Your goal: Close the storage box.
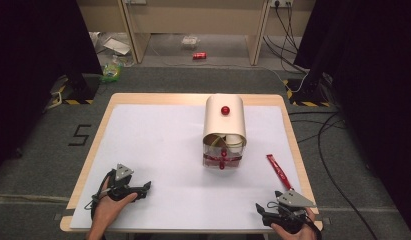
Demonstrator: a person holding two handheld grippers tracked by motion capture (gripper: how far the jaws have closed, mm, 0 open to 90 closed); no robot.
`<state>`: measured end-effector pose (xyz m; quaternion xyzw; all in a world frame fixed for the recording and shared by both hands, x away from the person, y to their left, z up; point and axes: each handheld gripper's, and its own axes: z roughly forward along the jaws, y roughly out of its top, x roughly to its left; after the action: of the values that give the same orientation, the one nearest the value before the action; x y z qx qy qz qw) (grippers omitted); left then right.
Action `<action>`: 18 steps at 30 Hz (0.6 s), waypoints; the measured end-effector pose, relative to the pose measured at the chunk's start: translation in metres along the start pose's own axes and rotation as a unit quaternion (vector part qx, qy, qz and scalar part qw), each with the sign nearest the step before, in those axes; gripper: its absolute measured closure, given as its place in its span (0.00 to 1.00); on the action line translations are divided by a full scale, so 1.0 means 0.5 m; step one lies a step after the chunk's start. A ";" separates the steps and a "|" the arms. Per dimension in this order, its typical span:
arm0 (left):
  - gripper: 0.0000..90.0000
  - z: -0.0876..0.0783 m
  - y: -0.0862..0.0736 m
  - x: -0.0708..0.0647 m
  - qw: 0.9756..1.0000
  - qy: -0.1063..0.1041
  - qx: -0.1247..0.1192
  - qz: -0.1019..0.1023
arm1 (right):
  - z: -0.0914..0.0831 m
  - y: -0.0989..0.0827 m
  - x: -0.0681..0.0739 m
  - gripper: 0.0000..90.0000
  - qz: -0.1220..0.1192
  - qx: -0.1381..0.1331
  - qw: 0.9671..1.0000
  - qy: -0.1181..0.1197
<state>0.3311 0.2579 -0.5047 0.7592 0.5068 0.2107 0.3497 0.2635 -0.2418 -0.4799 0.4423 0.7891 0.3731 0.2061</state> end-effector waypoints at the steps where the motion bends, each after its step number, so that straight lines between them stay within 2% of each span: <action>1: 0.11 0.000 0.000 0.000 1.000 0.000 0.000 0.000 | 0.000 -0.001 0.000 0.22 -0.003 0.002 1.000 0.000; 18: 0.11 0.000 0.000 0.000 1.000 0.000 0.000 0.000 | -0.012 -0.023 0.004 0.21 -0.012 0.027 1.000 0.001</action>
<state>0.3310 0.2578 -0.5047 0.7591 0.5068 0.2110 0.3497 0.2523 -0.2465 -0.4849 0.4379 0.8041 0.3499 0.1980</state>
